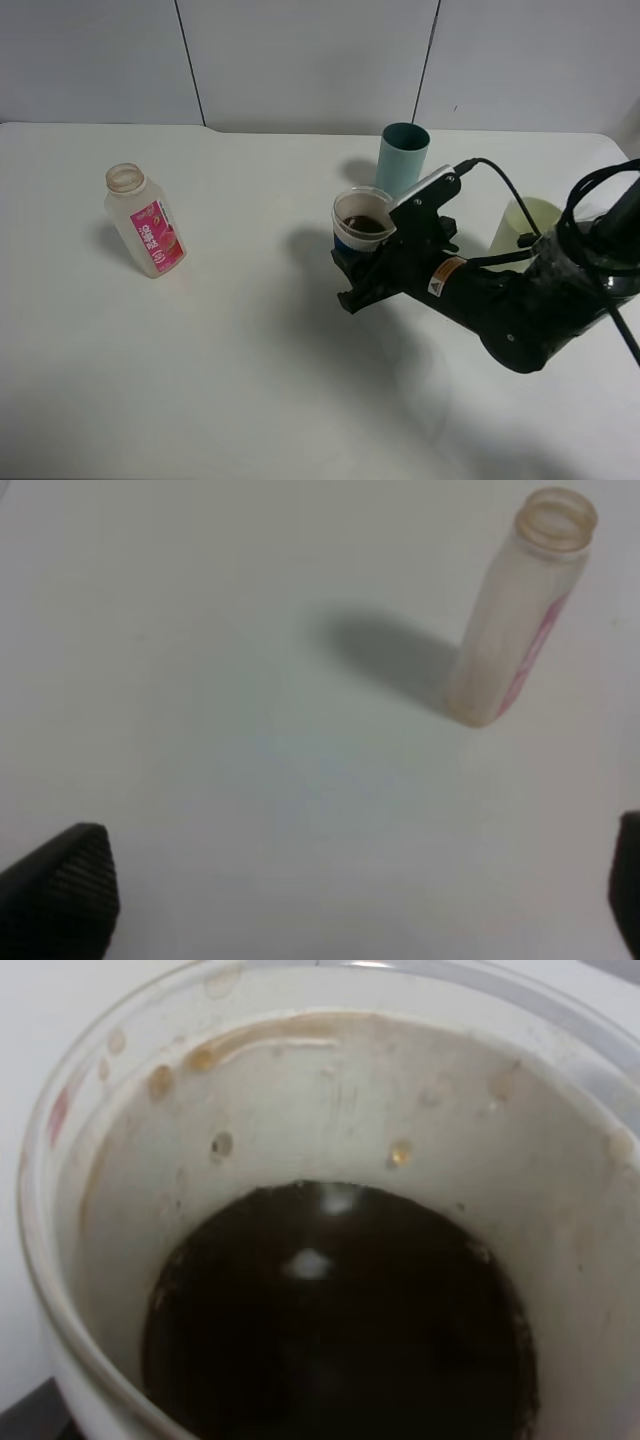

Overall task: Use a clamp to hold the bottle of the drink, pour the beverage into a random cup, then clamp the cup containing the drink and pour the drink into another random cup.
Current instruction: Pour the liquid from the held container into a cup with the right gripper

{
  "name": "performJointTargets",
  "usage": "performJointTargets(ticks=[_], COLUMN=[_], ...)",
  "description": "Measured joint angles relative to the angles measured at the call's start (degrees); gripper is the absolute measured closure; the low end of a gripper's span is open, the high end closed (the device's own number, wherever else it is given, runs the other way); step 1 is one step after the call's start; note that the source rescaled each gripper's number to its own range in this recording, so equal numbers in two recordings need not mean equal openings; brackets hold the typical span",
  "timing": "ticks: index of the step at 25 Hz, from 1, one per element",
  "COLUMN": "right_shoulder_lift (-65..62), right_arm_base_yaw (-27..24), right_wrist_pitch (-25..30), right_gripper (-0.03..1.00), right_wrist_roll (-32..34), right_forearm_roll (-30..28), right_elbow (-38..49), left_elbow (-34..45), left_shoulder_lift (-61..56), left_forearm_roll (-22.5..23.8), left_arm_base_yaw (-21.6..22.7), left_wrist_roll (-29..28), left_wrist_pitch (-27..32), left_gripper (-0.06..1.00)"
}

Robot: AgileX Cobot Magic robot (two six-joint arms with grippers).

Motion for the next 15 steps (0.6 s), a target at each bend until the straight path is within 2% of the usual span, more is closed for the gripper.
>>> performJointTargets(ticks=[11,12,15], right_shoulder_lift=[-14.37,-17.19,-21.94], right_arm_base_yaw=[0.0,0.0,0.0], right_wrist_pitch=[10.51,13.04,14.95], right_gripper=[0.97,0.97,0.97], right_wrist_roll=[-1.52,-1.59,-2.7], right_forearm_roll=[1.65,3.24,5.81], right_elbow=[0.05,0.1,0.16], left_elbow=[0.0,0.0,0.0], left_shoulder_lift=[0.0,0.0,0.0], left_forearm_roll=[0.0,0.0,0.0], left_arm_base_yaw=[0.0,0.0,0.0], left_wrist_roll=[0.0,0.0,0.0], left_wrist_pitch=[0.0,0.0,0.0], left_gripper=[-0.06,-0.06,-0.06])
